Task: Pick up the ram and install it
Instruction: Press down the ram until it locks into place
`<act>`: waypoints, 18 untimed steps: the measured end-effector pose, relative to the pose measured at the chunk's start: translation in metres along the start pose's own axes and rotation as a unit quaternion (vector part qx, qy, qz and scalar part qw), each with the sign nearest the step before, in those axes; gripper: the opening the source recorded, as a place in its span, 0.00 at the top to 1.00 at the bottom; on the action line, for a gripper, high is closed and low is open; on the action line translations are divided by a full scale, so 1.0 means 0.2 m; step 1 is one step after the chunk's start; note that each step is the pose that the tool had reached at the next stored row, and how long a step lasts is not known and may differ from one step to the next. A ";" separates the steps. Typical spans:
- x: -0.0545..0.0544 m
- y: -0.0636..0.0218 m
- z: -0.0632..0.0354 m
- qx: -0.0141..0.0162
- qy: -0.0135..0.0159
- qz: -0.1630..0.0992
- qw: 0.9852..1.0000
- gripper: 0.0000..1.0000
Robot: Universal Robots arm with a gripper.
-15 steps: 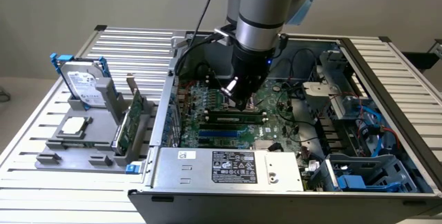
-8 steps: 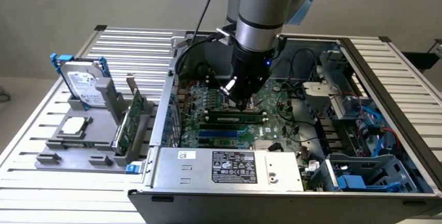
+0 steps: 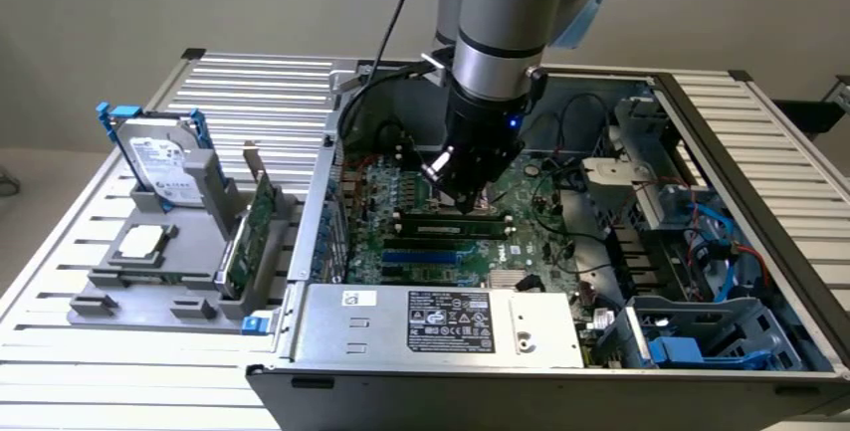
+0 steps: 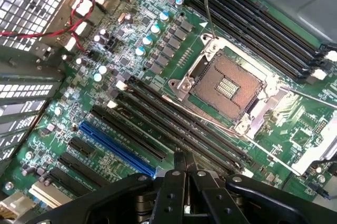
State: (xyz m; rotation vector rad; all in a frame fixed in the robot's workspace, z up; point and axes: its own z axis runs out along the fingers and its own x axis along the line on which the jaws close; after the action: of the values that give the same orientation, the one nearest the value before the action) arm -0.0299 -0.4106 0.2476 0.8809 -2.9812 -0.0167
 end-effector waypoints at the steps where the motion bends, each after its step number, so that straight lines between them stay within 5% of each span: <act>1: 0.00 0.000 0.001 0.000 0.000 0.006 1.000 0.89; 11: 0.00 0.000 0.008 0.000 -0.004 0.069 0.998 0.89; 18: 0.00 0.000 0.018 -0.001 -0.006 0.121 0.993 0.89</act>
State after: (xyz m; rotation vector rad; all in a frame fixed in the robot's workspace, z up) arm -0.0300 -0.4106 0.2440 0.5136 -3.0748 -0.0191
